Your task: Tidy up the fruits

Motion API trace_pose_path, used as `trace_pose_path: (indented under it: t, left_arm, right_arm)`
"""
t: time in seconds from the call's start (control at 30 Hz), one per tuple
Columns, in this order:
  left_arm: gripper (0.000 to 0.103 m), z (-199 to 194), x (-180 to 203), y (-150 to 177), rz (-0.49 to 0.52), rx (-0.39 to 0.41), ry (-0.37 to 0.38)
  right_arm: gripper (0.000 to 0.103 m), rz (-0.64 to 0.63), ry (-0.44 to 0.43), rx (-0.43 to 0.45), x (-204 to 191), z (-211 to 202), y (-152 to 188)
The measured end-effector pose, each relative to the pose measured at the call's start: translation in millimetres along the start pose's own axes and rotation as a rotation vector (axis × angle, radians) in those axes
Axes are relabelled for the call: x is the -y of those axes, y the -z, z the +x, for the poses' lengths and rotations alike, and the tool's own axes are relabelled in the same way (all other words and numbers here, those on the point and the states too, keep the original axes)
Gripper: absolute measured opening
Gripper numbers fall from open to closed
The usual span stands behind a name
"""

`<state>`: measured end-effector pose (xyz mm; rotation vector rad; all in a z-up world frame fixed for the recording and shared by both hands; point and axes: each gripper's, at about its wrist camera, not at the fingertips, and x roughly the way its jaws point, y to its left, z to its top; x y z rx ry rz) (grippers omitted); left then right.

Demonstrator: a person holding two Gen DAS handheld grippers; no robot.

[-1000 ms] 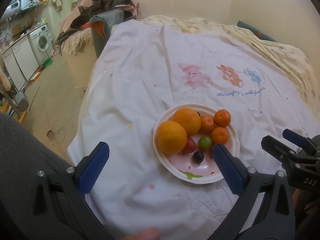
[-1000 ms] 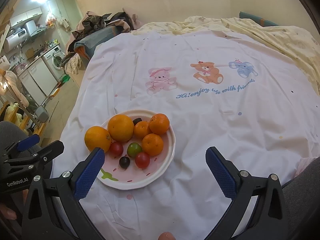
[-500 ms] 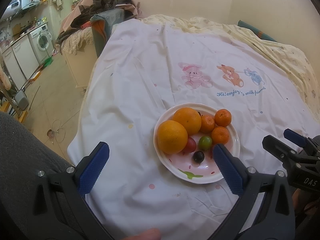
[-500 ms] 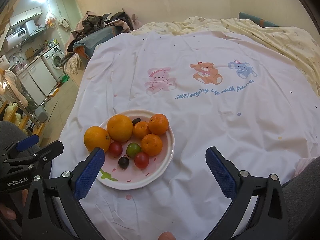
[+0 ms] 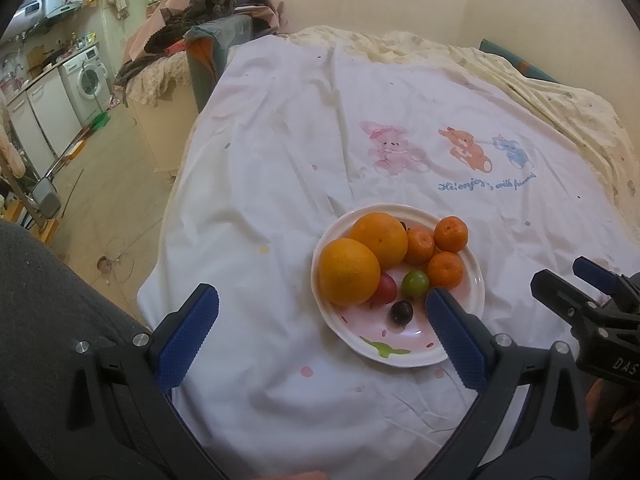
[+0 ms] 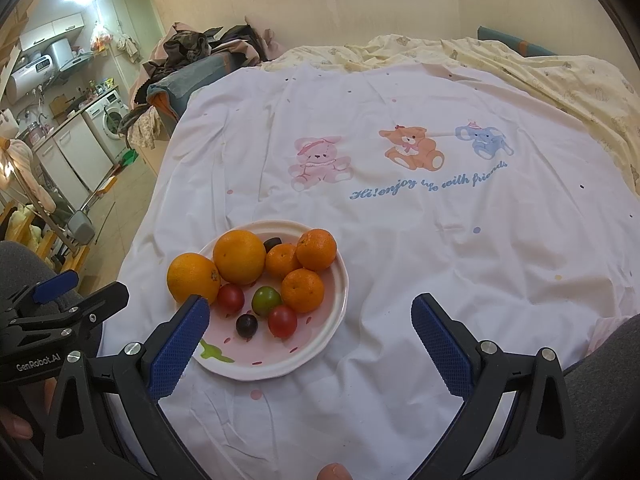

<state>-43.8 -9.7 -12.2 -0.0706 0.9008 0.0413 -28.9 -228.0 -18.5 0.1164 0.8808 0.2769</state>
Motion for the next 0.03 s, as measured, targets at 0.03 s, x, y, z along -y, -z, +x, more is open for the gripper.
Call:
trace_pose_path:
  t: [0.03]
  left_arm:
    - [0.102,0.3,-0.1,0.4,-0.001,-0.002,-0.002]
  right_arm:
    - [0.103,0.0,0.001,0.0,-0.9,-0.1,0.3]
